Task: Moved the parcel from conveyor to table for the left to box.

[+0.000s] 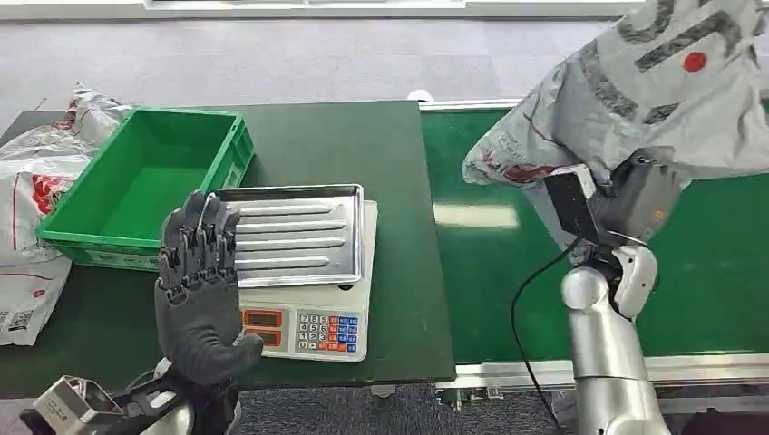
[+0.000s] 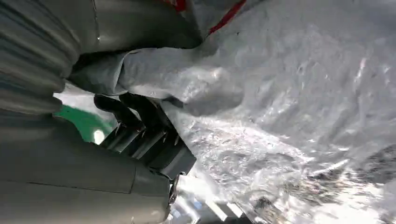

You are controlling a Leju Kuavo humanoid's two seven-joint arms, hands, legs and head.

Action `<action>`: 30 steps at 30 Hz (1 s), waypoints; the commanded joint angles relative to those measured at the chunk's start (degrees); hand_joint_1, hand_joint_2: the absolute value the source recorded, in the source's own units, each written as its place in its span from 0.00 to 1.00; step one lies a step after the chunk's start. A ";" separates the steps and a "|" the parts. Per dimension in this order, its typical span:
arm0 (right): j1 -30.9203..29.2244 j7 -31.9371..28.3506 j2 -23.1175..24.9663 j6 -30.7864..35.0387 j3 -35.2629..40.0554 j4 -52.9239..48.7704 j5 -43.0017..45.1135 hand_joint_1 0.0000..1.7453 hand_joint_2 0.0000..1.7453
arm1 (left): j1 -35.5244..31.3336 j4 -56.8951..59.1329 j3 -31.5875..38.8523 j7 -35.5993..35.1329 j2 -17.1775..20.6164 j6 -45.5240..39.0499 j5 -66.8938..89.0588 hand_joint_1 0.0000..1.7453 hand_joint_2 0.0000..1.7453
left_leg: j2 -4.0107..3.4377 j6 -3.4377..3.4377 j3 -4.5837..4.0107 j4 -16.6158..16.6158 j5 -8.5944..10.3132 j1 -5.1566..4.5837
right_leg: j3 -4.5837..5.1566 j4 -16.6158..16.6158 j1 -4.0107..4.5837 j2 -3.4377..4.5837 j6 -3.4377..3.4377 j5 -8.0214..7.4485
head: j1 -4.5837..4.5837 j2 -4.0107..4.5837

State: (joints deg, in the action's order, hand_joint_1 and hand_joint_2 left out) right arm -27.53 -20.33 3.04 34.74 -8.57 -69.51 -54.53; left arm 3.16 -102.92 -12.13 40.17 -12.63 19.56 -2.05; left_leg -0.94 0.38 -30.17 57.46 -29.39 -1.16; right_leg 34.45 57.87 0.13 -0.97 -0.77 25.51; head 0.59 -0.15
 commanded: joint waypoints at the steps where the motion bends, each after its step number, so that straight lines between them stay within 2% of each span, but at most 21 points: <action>1: -11.46 8.15 1.97 -9.18 1.44 12.21 -2.03 1.00 1.00 | -3.34 5.57 -1.40 -0.17 1.47 -0.15 -0.67 0.00 1.00 | -0.27 -0.10 0.06 -0.05 0.00 -0.03 | 0.04 0.01 -0.06 0.34 0.04 -0.07 | 0.00 0.00; 4: -12.00 8.41 1.60 -11.02 2.26 13.94 -2.37 1.00 1.00 | -3.23 5.49 -1.30 -0.17 1.49 -0.13 -0.62 0.00 1.00 | -0.54 -0.15 -0.22 -0.15 -0.01 0.01 | -0.04 -0.09 -0.05 0.61 0.04 -0.17 | 0.00 0.00; 5: -15.56 8.49 1.32 -24.10 6.85 19.64 -3.67 1.00 1.00 | -4.06 6.08 -1.55 -0.17 2.03 0.64 -0.67 0.00 1.00 | -0.53 -0.21 -0.17 -0.23 0.03 0.06 | -0.10 -0.20 -0.02 0.63 0.04 -0.21 | 0.02 0.00; 6: -17.90 5.76 2.55 -28.59 8.91 23.23 -2.86 1.00 1.00 | -4.85 6.68 -1.66 -0.17 2.12 1.21 -0.80 0.00 1.00 | -0.41 -0.22 -0.19 -0.23 0.04 0.05 | -0.08 -0.19 -0.02 0.50 0.04 -0.17 | 0.02 0.00; 7: -20.83 3.14 4.07 -31.07 10.27 28.17 -1.53 1.00 1.00 | -6.26 7.92 -2.04 -0.17 2.10 1.84 -0.62 0.00 1.00 | -0.51 -0.17 0.18 -0.16 0.00 0.03 | -0.01 -0.10 -0.01 0.56 0.04 -0.14 | 0.02 0.00; 9: -25.18 2.66 6.96 -30.58 14.28 34.68 -3.96 1.00 1.00 | -8.26 9.65 -2.70 -0.17 1.88 1.63 -0.57 0.00 1.00 | -0.69 -0.22 0.19 -0.12 -0.01 0.04 | 0.04 -0.03 -0.02 0.81 0.03 -0.19 | 0.00 0.00; 12: -29.33 -1.37 11.75 -32.49 16.41 40.30 -2.25 1.00 1.00 | -8.92 10.54 -3.78 -0.17 2.01 0.72 -0.69 0.00 1.00 | -1.07 -0.25 0.07 -0.20 -0.02 0.07 | -0.03 -0.03 -0.02 1.13 -0.05 -0.29 | 0.00 0.00; 13: -29.52 -1.55 12.42 -32.68 16.63 40.48 -2.14 1.00 1.00 | -8.83 10.53 -3.87 -0.17 2.11 0.86 -0.75 0.00 1.00 | -0.95 -0.17 -0.13 -0.07 0.03 0.05 | 0.22 0.07 0.00 0.94 -0.08 -0.23 | 0.04 0.00; 14: -30.34 -5.30 13.02 -35.20 17.51 41.53 -0.99 1.00 1.00 | -8.69 10.35 -4.06 -0.17 2.34 0.49 -0.68 0.00 1.00 | -0.93 -0.25 0.14 -0.14 0.05 0.08 | 0.20 0.02 0.02 0.94 -0.09 -0.26 | 0.02 0.00; 16: -31.56 -7.74 14.41 -37.36 18.96 42.01 -0.16 1.00 1.00 | -9.13 10.82 -3.80 -0.17 2.40 0.12 -1.02 0.00 1.00 | -0.53 -0.22 0.13 -0.09 0.11 0.12 | 0.10 0.03 0.10 0.58 -0.10 -0.17 | 0.04 0.00; 28: -31.81 -7.59 14.50 -37.50 19.17 41.92 -0.04 1.00 1.00 | -9.46 11.11 -3.67 -0.17 2.50 0.17 -1.20 0.00 1.00 | -0.14 -0.25 -0.01 -0.08 0.18 0.16 | 0.08 0.03 0.14 0.26 -0.08 -0.17 | 0.02 0.00; 30: -31.98 -9.57 15.06 -39.28 19.53 41.80 1.34 1.00 1.00 | -9.59 11.32 -3.50 -0.17 2.45 -0.37 -1.24 0.00 1.00 | -0.11 -0.27 0.02 -0.10 0.18 0.12 | 0.06 0.02 0.11 0.27 -0.08 -0.17 | 0.00 0.00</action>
State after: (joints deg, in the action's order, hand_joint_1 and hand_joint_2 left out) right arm -55.36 -27.96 17.66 -2.51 7.98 -33.88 -54.62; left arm -4.17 -95.06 -14.08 40.02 -12.59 20.20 -3.21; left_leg -1.12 0.24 -30.24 57.45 -29.22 -1.07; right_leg 34.58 57.94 0.24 -0.77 -0.90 25.35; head 0.59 -0.15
